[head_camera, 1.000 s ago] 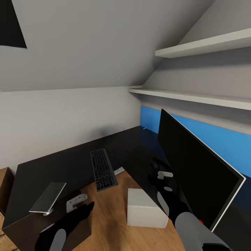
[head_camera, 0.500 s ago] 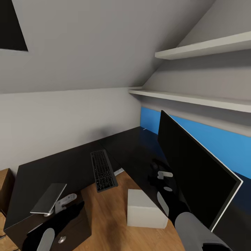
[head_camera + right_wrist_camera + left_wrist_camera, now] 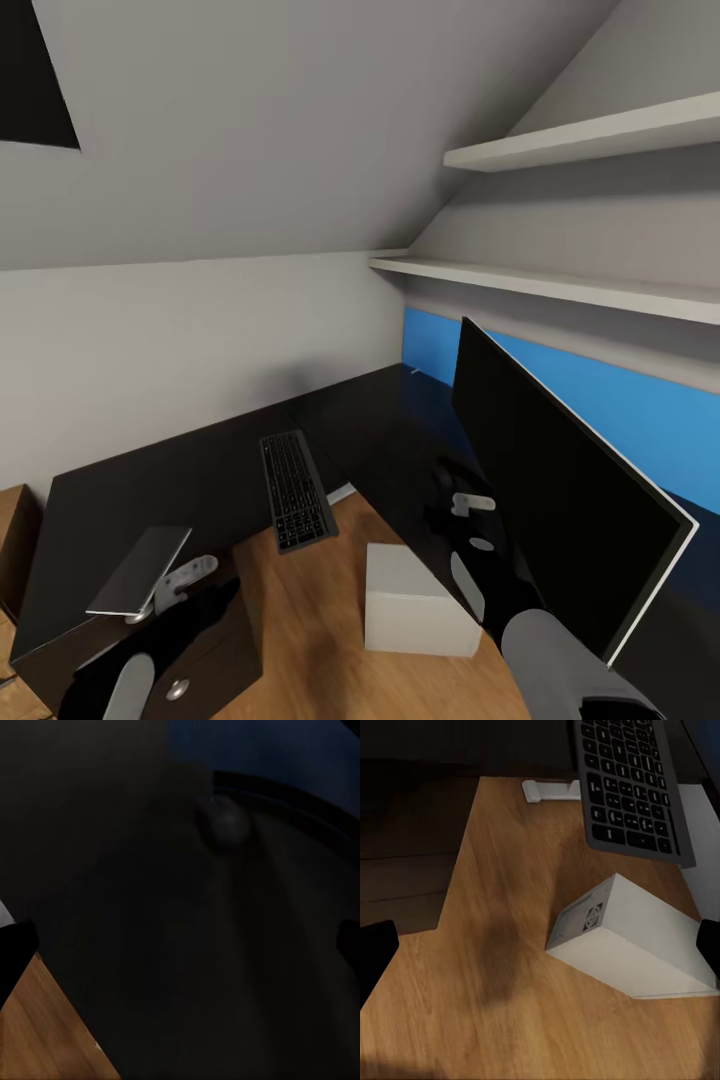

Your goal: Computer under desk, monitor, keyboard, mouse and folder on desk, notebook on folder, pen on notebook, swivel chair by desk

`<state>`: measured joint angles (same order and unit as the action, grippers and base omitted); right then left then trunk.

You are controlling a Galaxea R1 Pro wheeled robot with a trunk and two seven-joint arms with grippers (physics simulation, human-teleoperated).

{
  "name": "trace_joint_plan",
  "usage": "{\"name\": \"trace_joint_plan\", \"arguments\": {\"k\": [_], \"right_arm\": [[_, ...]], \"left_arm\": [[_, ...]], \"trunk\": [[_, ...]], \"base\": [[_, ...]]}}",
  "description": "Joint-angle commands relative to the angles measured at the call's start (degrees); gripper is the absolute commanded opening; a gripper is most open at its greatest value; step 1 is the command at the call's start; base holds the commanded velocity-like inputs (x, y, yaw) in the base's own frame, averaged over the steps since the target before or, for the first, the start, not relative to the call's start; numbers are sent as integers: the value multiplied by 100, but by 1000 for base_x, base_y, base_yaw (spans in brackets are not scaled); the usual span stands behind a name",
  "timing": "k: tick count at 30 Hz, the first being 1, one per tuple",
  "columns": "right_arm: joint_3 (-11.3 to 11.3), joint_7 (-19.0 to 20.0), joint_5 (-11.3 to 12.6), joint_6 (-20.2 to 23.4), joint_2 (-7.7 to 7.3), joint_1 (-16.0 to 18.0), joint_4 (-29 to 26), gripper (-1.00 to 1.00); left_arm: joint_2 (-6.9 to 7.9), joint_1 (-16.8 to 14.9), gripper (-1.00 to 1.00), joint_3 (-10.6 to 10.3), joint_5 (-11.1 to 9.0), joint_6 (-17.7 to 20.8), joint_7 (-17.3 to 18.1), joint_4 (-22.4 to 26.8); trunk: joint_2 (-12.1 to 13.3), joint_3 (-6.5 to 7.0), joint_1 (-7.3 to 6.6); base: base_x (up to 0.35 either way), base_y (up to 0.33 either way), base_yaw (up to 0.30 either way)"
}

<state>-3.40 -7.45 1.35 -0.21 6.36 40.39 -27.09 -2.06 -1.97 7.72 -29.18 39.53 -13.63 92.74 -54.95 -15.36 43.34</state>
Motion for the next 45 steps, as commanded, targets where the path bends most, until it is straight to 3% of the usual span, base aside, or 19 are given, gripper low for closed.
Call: {"name": "trace_joint_plan", "arguments": {"k": [1,12,32,45], "right_arm": [[-21,-2,14,-2,5,4,-1,100],[-21,7,14,-5,5,4,2,100],[-21,7,14,-5,-3,4,2,100],[-21,7,14,-7,-3,4,2,100]], "left_arm": [[-1,-5,100,10,-61,24,-43,7],[3,-5,100,36,-61,22,-43,7],[3,-5,100,37,-61,21,-43,7],[3,-5,100,37,-61,29,-43,7]], "trunk": [[-5,-8,1],[-5,-8,1],[-5,-8,1],[-5,-8,1]], "base": [[142,0,0],[42,0,0],[179,105,0],[20,16,0]]}}
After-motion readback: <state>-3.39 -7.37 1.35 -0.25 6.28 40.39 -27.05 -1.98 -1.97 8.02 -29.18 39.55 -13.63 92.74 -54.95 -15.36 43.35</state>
